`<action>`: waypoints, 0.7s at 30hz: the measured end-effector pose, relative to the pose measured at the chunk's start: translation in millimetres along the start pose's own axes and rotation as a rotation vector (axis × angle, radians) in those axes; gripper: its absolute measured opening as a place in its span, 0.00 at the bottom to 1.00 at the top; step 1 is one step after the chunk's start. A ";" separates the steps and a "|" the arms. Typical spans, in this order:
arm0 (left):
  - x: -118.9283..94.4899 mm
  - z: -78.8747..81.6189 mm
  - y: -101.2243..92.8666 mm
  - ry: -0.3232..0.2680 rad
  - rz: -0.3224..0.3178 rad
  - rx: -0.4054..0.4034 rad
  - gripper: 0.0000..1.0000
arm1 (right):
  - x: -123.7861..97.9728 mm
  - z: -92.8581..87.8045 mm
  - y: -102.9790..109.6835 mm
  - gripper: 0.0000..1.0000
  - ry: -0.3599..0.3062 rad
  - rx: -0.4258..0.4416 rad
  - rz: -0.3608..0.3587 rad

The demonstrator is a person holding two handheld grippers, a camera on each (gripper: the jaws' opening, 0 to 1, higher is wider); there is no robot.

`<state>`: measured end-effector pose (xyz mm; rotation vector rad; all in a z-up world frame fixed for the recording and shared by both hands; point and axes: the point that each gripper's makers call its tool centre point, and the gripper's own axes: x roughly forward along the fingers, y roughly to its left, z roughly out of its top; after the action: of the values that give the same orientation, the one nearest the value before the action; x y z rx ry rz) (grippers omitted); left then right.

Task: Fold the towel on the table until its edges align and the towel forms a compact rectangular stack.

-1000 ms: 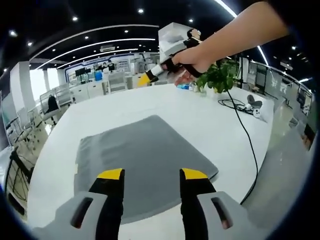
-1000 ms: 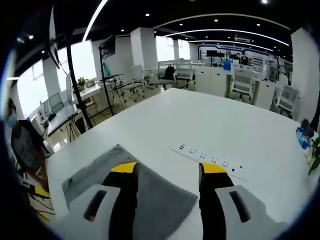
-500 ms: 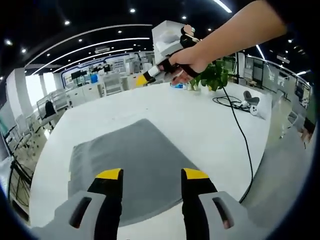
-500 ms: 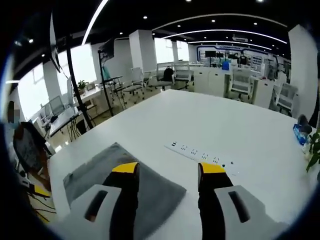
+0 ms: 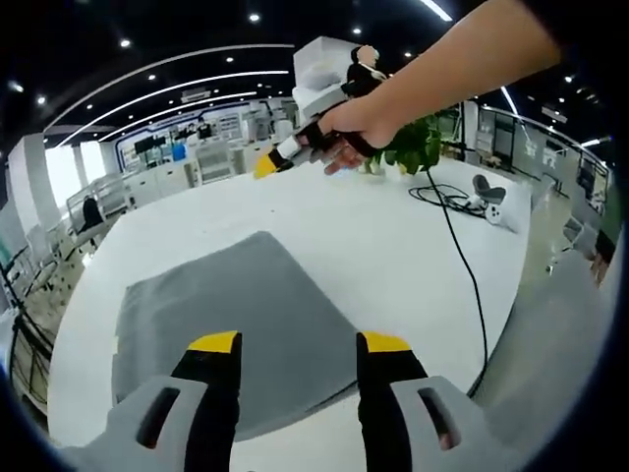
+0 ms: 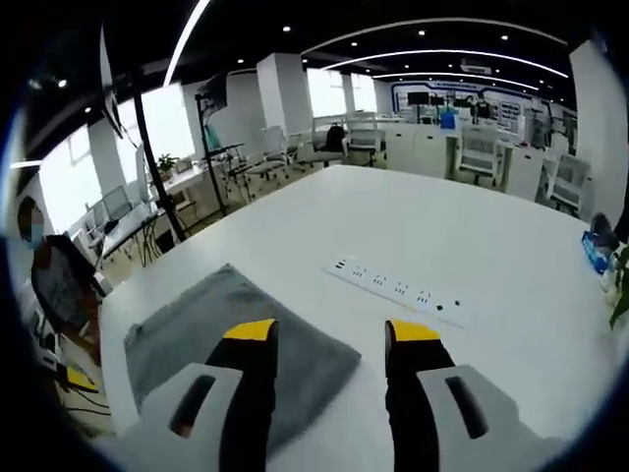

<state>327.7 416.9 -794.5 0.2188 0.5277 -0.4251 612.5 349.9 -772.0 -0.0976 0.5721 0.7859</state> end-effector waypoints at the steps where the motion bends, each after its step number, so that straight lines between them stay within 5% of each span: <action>1: 3.1 -1.8 -1.7 0.000 -0.004 -0.001 0.48 | 1.8 -2.1 -1.6 0.42 0.005 -0.001 0.000; 21: 40.2 -19.4 -30.6 0.039 -0.091 0.010 0.49 | 23.1 -33.9 -20.1 0.39 0.062 0.014 0.018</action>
<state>336.9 382.1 -834.9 0.2131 0.5760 -0.5131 624.2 340.6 -815.2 -0.1048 0.6382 0.7987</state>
